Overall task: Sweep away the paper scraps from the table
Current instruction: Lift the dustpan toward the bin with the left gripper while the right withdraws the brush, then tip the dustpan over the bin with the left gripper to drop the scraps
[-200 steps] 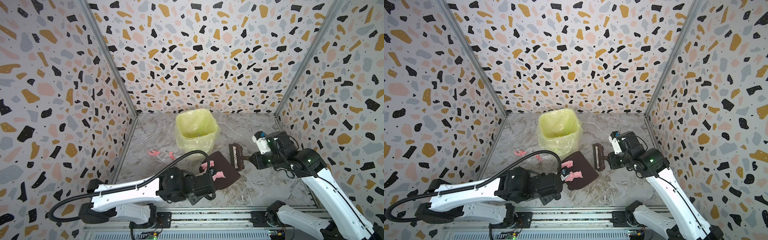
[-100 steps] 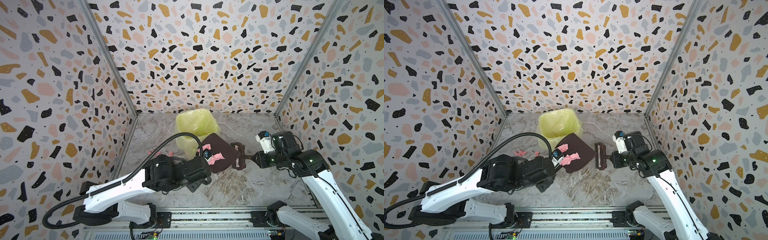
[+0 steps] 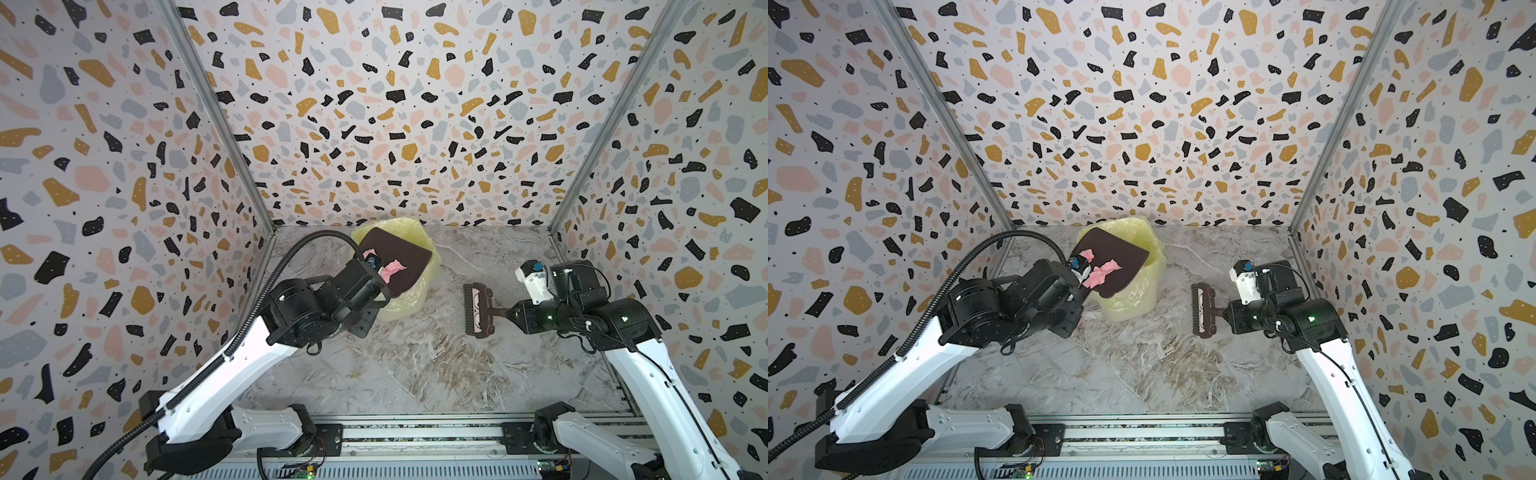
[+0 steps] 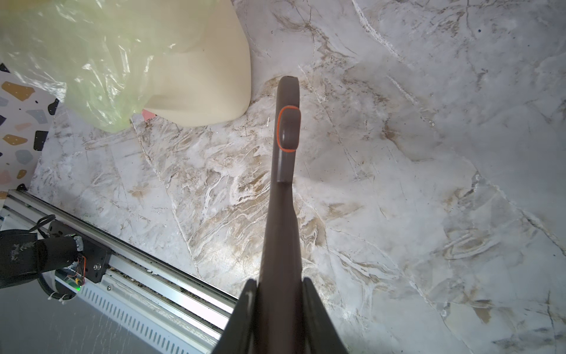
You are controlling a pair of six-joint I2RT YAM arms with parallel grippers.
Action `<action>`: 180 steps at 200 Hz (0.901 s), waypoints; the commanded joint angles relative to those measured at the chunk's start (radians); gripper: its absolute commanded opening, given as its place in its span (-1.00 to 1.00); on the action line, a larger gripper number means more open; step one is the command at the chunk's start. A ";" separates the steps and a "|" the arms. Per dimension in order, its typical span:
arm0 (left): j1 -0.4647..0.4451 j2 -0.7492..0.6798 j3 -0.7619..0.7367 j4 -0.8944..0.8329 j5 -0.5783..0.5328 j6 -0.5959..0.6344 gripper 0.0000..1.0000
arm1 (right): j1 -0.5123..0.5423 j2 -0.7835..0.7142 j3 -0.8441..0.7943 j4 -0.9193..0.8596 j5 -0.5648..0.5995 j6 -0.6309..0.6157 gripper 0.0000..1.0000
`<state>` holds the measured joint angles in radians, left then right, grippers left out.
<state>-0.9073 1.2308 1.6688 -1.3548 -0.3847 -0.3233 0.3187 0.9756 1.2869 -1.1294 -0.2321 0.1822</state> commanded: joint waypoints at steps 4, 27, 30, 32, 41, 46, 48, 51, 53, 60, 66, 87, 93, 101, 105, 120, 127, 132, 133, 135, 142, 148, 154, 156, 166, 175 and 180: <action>0.075 0.010 0.030 0.017 -0.016 0.082 -1.00 | -0.022 -0.006 0.010 0.014 -0.036 -0.030 -1.00; 0.147 0.035 0.062 0.031 -0.002 0.118 -1.00 | -0.045 0.001 -0.008 0.021 -0.070 -0.042 -1.00; 0.157 0.039 0.066 0.034 0.003 0.124 -1.00 | -0.047 0.002 -0.010 0.023 -0.074 -0.043 -1.00; 0.163 0.041 0.069 0.035 0.006 0.128 -1.00 | -0.051 0.004 -0.011 0.023 -0.079 -0.047 -1.00; 0.179 0.055 0.079 0.040 0.003 0.144 -1.00 | -0.061 0.013 -0.012 0.023 -0.091 -0.056 -1.00; 0.183 0.062 0.084 0.040 -0.010 0.151 -1.00 | -0.069 0.019 -0.011 0.023 -0.096 -0.063 -1.00; 0.184 0.065 0.086 0.040 -0.017 0.154 -1.00 | -0.072 0.021 -0.010 0.023 -0.099 -0.066 -1.00; 0.187 0.071 0.088 0.039 -0.027 0.158 -1.00 | -0.076 0.024 -0.009 0.022 -0.103 -0.072 -1.00; 0.188 0.075 0.090 0.039 -0.033 0.160 -1.00 | -0.079 0.027 -0.008 0.021 -0.107 -0.074 -1.00; 0.194 0.085 0.096 0.037 -0.048 0.169 -1.00 | -0.091 0.037 -0.002 0.020 -0.115 -0.087 -1.00; 0.198 0.095 0.098 0.037 -0.055 0.176 -1.00 | -0.102 0.045 0.001 0.017 -0.125 -0.091 -1.00; 0.226 0.126 0.096 0.044 -0.069 0.206 -1.00 | -0.130 0.072 0.004 0.023 -0.174 -0.112 -1.00; 0.236 0.134 0.096 0.046 -0.075 0.217 -1.00 | -0.131 0.078 0.005 0.028 -0.181 -0.114 -1.00; 0.245 0.139 0.096 0.048 -0.086 0.239 -1.00 | -0.130 0.089 0.007 0.029 -0.186 -0.117 -1.00; 0.247 0.140 0.096 0.050 -0.092 0.249 -1.00 | -0.129 0.092 0.009 0.029 -0.189 -0.117 -1.00; 0.255 0.142 0.096 0.055 -0.120 0.291 -1.00 | -0.125 0.105 0.012 0.031 -0.200 -0.118 -1.00; 0.256 0.144 0.093 0.058 -0.128 0.313 -1.00 | -0.121 0.109 0.013 0.030 -0.204 -0.119 -1.00; 0.257 0.150 0.092 0.060 -0.134 0.327 -1.00 | -0.120 0.112 0.014 0.029 -0.206 -0.118 -1.00; 0.257 0.151 0.091 0.060 -0.135 0.329 -1.00 | -0.119 0.113 0.013 0.029 -0.206 -0.118 -1.00; 0.257 0.154 0.092 0.061 -0.138 0.334 -1.00 | -0.118 0.113 0.012 0.028 -0.208 -0.118 -1.00; 0.258 0.166 0.094 0.060 -0.148 0.348 -1.00 | -0.115 0.117 0.010 0.027 -0.210 -0.118 -1.00; 0.258 0.177 0.097 0.059 -0.162 0.363 -1.00 | -0.111 0.121 0.009 0.025 -0.211 -0.118 -1.00; 0.258 0.190 0.101 0.059 -0.177 0.375 -1.00 | -0.107 0.123 0.007 0.024 -0.211 -0.119 -1.00; 0.258 0.194 0.102 0.059 -0.182 0.379 -1.00 | -0.106 0.123 0.008 0.024 -0.211 -0.119 -1.00; 0.258 0.212 0.116 0.061 -0.212 0.400 -1.00 | -0.098 0.127 0.006 0.022 -0.208 -0.119 -1.00; 0.260 0.226 0.128 0.065 -0.232 0.419 -1.00 | -0.091 0.132 0.006 0.022 -0.201 -0.121 -1.00; 0.261 0.234 0.136 0.066 -0.248 0.427 -1.00 | -0.088 0.136 0.004 0.023 -0.200 -0.121 -1.00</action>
<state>-0.6544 1.4300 1.7550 -1.3258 -0.5400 0.0223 0.2127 1.1126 1.2724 -1.1198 -0.4129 0.0772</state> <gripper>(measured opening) 0.285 0.236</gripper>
